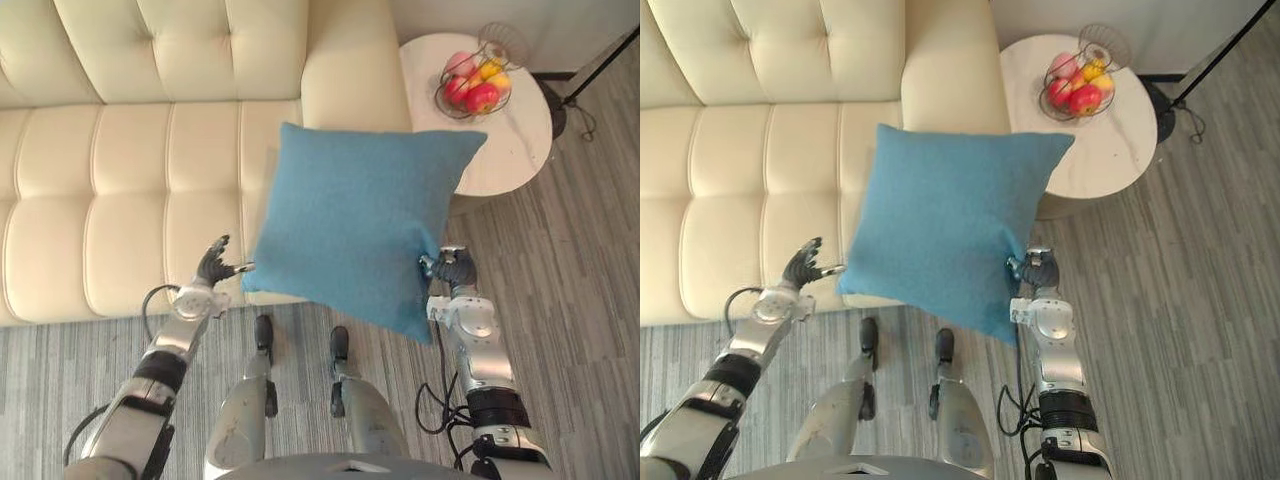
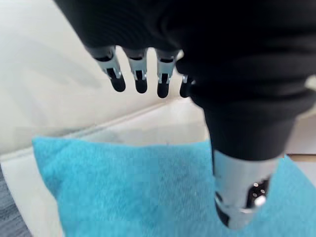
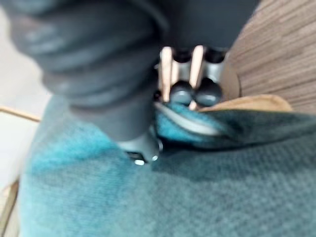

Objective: Pick up cushions and gather them together orderly.

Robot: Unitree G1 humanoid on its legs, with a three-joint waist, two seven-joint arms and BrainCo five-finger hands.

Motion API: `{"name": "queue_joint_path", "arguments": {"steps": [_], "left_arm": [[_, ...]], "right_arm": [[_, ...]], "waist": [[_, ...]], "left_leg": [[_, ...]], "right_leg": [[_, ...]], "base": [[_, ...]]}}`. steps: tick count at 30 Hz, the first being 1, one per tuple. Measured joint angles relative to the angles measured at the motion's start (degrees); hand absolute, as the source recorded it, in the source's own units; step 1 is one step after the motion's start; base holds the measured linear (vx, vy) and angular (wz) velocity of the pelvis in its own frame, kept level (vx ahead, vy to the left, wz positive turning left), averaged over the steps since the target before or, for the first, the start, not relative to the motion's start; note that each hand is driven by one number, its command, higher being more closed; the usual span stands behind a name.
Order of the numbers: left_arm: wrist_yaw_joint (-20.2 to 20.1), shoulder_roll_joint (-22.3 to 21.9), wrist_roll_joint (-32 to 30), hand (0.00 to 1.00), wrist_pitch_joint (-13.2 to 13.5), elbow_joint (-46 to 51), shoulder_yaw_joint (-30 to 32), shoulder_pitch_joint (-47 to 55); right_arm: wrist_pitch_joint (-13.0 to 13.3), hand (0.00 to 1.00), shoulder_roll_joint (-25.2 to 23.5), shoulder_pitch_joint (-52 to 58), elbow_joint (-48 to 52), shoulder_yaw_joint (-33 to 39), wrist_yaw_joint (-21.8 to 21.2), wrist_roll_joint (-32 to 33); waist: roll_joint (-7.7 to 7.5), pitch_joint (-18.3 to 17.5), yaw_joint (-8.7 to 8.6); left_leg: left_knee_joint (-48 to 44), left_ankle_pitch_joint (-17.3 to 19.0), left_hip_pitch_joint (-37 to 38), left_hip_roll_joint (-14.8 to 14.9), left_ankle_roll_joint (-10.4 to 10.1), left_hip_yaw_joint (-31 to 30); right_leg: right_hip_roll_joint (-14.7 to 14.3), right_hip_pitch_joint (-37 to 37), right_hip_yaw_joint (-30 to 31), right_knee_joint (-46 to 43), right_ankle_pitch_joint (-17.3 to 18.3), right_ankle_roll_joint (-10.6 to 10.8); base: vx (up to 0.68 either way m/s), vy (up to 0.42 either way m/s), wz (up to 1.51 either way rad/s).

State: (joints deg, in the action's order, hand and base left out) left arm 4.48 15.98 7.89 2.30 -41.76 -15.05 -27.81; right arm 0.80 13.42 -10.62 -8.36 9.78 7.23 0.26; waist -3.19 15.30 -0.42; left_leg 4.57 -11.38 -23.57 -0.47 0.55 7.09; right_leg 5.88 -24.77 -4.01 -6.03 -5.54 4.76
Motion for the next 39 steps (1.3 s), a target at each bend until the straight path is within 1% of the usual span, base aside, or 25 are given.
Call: {"name": "queue_joint_path", "arguments": {"steps": [2, 4, 5, 6, 7, 9, 11, 12, 15, 16, 18, 19, 23, 25, 27, 29, 30, 34, 38, 39], "left_arm": [[0.0, -1.4, 0.5, 0.0, 0.0, -0.7, -1.7, -3.3], [0.2, -3.1, 1.0, 0.0, -0.1, -1.3, -3.3, -8.0], [0.5, -3.8, 1.2, 1.0, -0.4, -1.8, -3.8, -9.6], [1.1, -4.3, 2.1, 1.0, -1.1, -1.8, -4.2, -11.7], [1.4, -4.3, 2.2, 1.0, -1.2, -1.8, -4.3, -12.8], [2.0, -4.2, 3.3, 1.0, -1.2, -1.8, -4.3, -16.1], [2.6, -4.2, 3.5, 1.0, -1.2, -1.7, -4.3, -16.9], [3.0, -4.1, 4.0, 1.0, -1.2, -1.6, -4.3, -17.6], [4.3, -3.4, 4.6, 1.0, -1.3, 0.8, -4.1, -18.4], [5.3, -2.9, 5.6, 1.0, -1.3, 2.7, -4.1, -18.4], [5.7, -2.8, 5.7, 1.0, -1.3, 4.0, -3.5, -18.4], [6.6, -2.7, 6.3, 1.0, -1.3, 5.8, -2.9, -18.4], [7.5, -2.5, 7.0, 1.0, -1.3, 9.7, -1.9, -18.3], [7.9, -2.5, 7.5, 1.0, -1.2, 12.1, -1.3, -17.9], [8.2, -2.6, 7.7, 1.0, -1.1, 14.1, -0.6, -17.0], [8.9, -2.7, 7.7, 1.0, -1.1, 16.0, 0.0, -15.7], [9.7, -3.3, 7.7, 1.0, -1.1, 18.5, 0.9, -14.0], [10.8, -3.8, 7.7, 1.0, -1.0, 22.6, 1.7, -11.2], [11.7, -7.6, 7.6, 1.0, -1.0, 29.4, 4.0, -3.7], [12.1, -8.8, 7.6, 1.0, -1.0, 32.5, 4.5, 0.0]], "right_arm": [[0.0, 1.0, 0.6, -1.0, 3.0, 0.0, 1.5, 0.3], [0.1, 1.0, 0.7, -3.3, 6.5, 0.0, 3.6, 0.4], [0.1, 1.0, 0.7, -4.1, 8.0, -0.1, 4.3, 0.4], [0.1, 1.0, 0.7, -5.3, 10.0, -0.2, 5.7, 0.5], [0.1, 1.0, 0.7, -6.1, 10.7, -0.2, 6.2, 0.5], [0.1, 1.0, 0.7, -8.6, 12.1, -1.5, 8.6, 0.5], [0.1, 1.0, 0.7, -9.6, 12.1, -2.1, 9.4, 0.5], [0.1, 1.0, 0.7, -10.5, 12.1, -2.8, 10.4, 0.5], [0.1, 1.0, 0.7, -12.6, 12.1, -3.2, 11.2, 0.5], [0.1, 1.0, 0.7, -13.3, 12.1, -3.9, 12.4, 0.5], [0.1, 1.0, 0.6, -13.8, 12.1, -4.4, 13.0, 0.5], [0.2, 1.0, 0.6, -14.2, 12.1, -4.8, 13.3, 0.7], [0.5, 1.0, 0.4, -14.3, 12.1, -5.0, 13.7, 1.8], [0.6, 1.0, -0.1, -14.3, 12.1, -5.1, 14.4, 2.2], [0.6, 1.0, -1.3, -13.9, 12.1, -5.2, 14.5, 2.2], [0.7, 1.0, -2.1, -13.1, 12.0, -5.4, 14.5, 2.2], [0.7, 1.0, -2.0, -11.4, 12.0, -6.3, 14.5, 2.2], [0.7, 1.0, -2.3, -8.5, 12.0, -7.8, 14.3, 2.2], [0.7, 1.0, -4.2, -3.7, 12.2, -9.7, 13.9, 2.3], [0.7, 1.0, -4.6, -1.8, 12.5, -10.8, 13.5, 2.2]], "waist": [[0.1, 1.4, -0.11], [0.1, 3.5, -0.18], [0.19, 3.8, -0.15], [0.32, 4.2, -0.15], [0.33, 4.8, -0.16], [0.42, 6.2, -0.11], [0.43, 6.3, -0.07], [0.43, 6.3, -0.04], [0.53, 7.0, -0.03], [0.52, 7.2, 0.01], [0.52, 7.2, -0.03], [0.52, 7.2, -0.09], [0.55, 7.2, -0.15], [0.58, 7.3, -0.27], [0.79, 8.3, -0.45], [0.79, 8.3, -0.5], [0.8, 8.3, -0.47], [0.85, 8.3, -0.46], [1.02, 8.2, -1.03], [1.09, 8.1, -1.03]], "left_leg": [[-0.1, 0.0, -1.7, 0.3, 0.0, 1.8], [-3.6, 0.1, -6.2, 1.1, 0.2, 3.8], [-4.9, 0.3, -8.3, 1.4, 0.4, 4.2], [-5.8, 0.3, -10.6, 1.7, 0.4, 4.7], [-5.9, 0.3, -11.2, 1.9, 0.4, 5.4], [-7.1, 0.3, -13.4, 3.0, 0.4, 7.7], [-7.6, 0.3, -14.3, 3.3, 0.4, 8.0], [-7.5, 0.3, -14.8, 3.5, 0.4, 8.6], [-7.6, 0.3, -15.6, 3.9, 0.4, 9.5], [-7.4, 0.3, -15.6, 4.1, 0.4, 10.2], [-7.4, 0.3, -15.6, 4.0, 0.4, 10.3], [-7.3, 0.2, -15.6, 4.0, 0.3, 10.4], [-7.2, -0.1, -15.4, 4.0, -0.2, 10.4], [-7.0, -0.3, -14.8, 3.9, -0.4, 10.5], [-6.2, -0.4, -12.3, 3.7, -0.5, 10.6], [-5.5, -0.4, -10.8, 3.6, -0.6, 10.6], [-4.8, -0.4, -9.2, 3.5, -0.6, 10.6], [-3.7, -0.6, -6.5, 3.4, -0.8, 10.3], [-3.4, -1.0, -1.5, 2.7, -0.5, 8.4], [-3.4, -0.7, 0.7, 2.2, -0.8, 7.3]], "right_leg": [[0.4, -2.6, -0.1, -2.1, 0.6, -0.3], [0.7, -6.5, -0.4, -4.4, 1.1, -0.6], [0.7, -8.3, -0.5, -5.0, 1.1, -0.7], [0.6, -10.6, -0.4, -5.7, 0.9, -0.9], [0.6, -11.3, -0.4, -5.8, 0.8, -1.1], [0.4, -13.4, -0.4, -6.7, 0.6, -1.2], [0.3, -14.2, -0.4, -6.8, 0.5, -1.4], [0.3, -14.9, -0.4, -6.8, 0.3, -1.6], [0.1, -15.7, -0.2, -6.9, 0.1, -1.8], [0.1, -15.9, -0.2, -6.9, 0.1, -1.8], [0.1, -16.1, -0.1, -7.0, 0.1, -1.8], [0.2, -16.2, 0.1, -7.1, 0.1, -1.8], [0.2, -16.2, 0.1, -7.5, 0.4, -1.6], [0.4, -16.1, 0.1, -8.5, 0.9, -1.6], [0.6, -14.4, 0.1, -9.5, 1.7, -1.3], [0.6, -13.5, 0.1, -9.9, 2.6, -1.7], [0.6, -12.4, 0.1, -10.6, 3.2, -1.3], [0.6, -10.7, -0.3, -11.7, 4.6, -1.5], [1.8, -6.1, -3.2, -15.1, 8.3, -1.8], [2.6, -4.1, -4.3, -16.7, 10.2, -1.9]], "base": [[-0.08, 0.009, 0.14], [-0.11, 0.003, 0.05], [-0.15, 0.003, -0.04], [-0.11, 0.013, -0.04], [-0.12, 0.027, -0.02], [-0.08, 0.025, -0.01], [-0.04, 0.02, -0.03], [-0.03, 0.032, -0.04], [-0.02, 0.038, -0.03], [-0.01, 0.038, -0.01], [0.0, 0.045, -0.04], [0.0, 0.053, -0.04], [0.0, 0.01, -0.01], [-0.02, 0.03, 0.03], [-0.02, 0.01, 0.04], [0.01, -0.018, 0.0], [0.03, -0.044, 0.02], [0.06, -0.058, 0.06], [0.13, -0.092, 0.28], [0.12, -0.083, 0.38]]}}
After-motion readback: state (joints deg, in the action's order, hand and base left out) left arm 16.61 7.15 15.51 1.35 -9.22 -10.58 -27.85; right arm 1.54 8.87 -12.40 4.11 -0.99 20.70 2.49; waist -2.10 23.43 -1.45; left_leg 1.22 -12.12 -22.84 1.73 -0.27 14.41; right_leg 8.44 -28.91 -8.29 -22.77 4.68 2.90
